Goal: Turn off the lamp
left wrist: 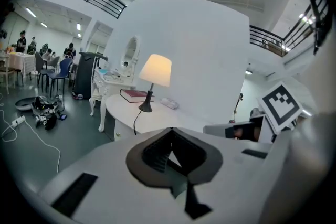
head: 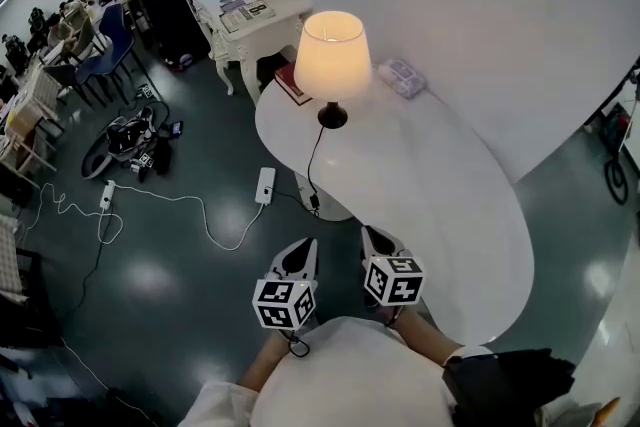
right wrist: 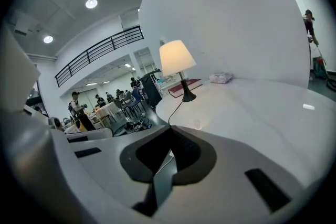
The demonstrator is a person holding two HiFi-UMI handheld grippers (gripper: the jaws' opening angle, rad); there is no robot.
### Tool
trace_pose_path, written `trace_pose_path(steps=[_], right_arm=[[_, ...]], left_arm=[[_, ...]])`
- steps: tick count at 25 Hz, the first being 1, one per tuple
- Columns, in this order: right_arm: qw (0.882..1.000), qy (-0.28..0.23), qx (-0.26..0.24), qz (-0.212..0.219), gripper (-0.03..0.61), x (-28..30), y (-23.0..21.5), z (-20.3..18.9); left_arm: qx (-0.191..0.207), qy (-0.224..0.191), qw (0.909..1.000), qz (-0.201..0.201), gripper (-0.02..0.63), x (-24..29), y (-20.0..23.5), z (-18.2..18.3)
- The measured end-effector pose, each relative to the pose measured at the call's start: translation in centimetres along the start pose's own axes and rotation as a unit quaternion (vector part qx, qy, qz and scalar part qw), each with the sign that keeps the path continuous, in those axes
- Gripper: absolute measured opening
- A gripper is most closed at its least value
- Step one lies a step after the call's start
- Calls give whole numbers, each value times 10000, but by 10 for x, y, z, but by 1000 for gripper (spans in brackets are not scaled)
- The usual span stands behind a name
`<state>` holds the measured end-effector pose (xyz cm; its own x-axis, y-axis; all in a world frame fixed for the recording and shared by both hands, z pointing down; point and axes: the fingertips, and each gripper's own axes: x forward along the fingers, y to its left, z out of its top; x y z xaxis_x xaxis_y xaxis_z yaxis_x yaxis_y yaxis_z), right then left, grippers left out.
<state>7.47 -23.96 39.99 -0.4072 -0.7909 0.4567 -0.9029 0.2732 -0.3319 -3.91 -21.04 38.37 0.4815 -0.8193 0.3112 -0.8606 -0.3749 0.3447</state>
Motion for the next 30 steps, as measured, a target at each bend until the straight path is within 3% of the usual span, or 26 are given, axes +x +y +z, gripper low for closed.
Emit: trace_pose_path(steps=[11,22,30], right_arm=[[9995,296,-89,-34,-2,20,-2,-16],[9986,434,305,3,-2,45,0,-48],[9973,574,447,-85,-2,79,-15,-88]], left_arm=[[-654,166,9975,216,9,0,23,-25],[-793,302,9963,164,9,13,40,-46],[-1000,648,9926,231,9,38,77,-102]])
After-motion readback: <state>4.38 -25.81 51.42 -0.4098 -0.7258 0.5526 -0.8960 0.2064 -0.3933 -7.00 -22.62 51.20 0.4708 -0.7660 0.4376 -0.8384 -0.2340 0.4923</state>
